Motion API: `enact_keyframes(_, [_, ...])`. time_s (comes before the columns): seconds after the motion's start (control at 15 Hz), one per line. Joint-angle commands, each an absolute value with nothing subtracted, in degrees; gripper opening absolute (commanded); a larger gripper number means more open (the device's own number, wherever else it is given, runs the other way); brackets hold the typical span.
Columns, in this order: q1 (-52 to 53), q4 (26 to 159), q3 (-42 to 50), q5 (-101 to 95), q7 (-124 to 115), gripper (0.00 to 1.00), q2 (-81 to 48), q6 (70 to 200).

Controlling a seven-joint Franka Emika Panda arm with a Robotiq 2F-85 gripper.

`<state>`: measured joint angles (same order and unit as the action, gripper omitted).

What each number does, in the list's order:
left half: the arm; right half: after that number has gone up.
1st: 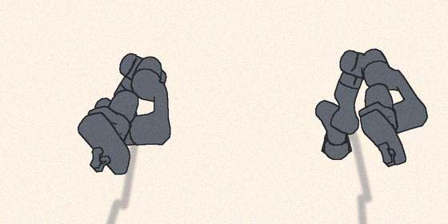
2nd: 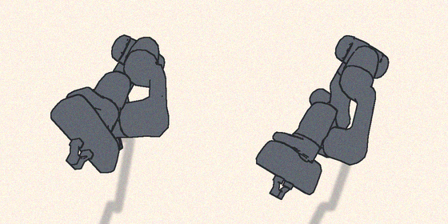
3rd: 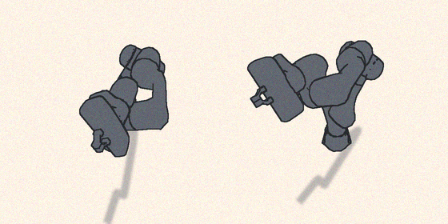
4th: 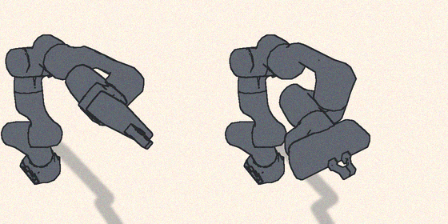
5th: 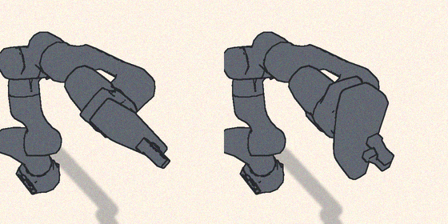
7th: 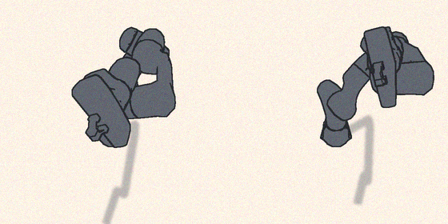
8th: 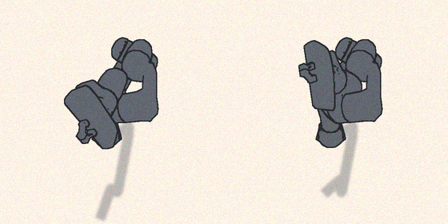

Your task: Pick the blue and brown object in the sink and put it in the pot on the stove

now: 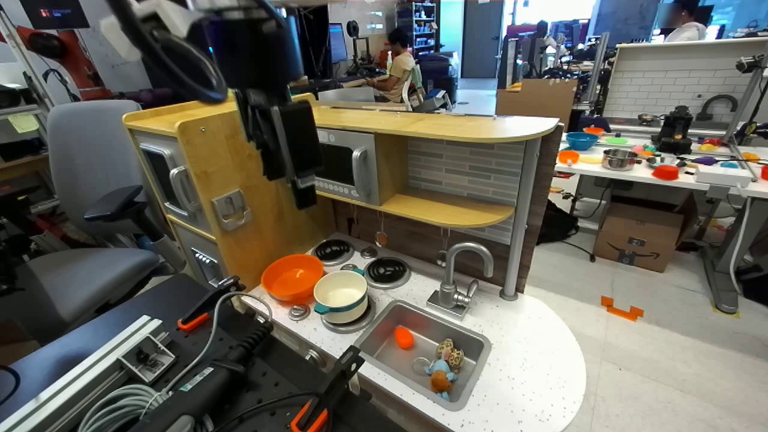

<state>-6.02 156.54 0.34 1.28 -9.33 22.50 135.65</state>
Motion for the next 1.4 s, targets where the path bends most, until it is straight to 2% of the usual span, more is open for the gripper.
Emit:
enact_keyframes(0.0, [-6.14, 153.15, 0.88, 0.22, -9.02, 1.00, 10.37, 142.87])
enact_keyframes(0.8, [-3.62, 141.92, 1.22, 2.50, -7.72, 1.00, -24.10, 170.10])
enact_keyframes(1.07, [-3.24, 134.55, 1.04, 2.39, -7.27, 1.00, -35.02, 172.07])
enact_keyframes(1.33, [1.43, 125.82, 4.68, 1.14, -8.52, 1.00, -44.01, 172.72])
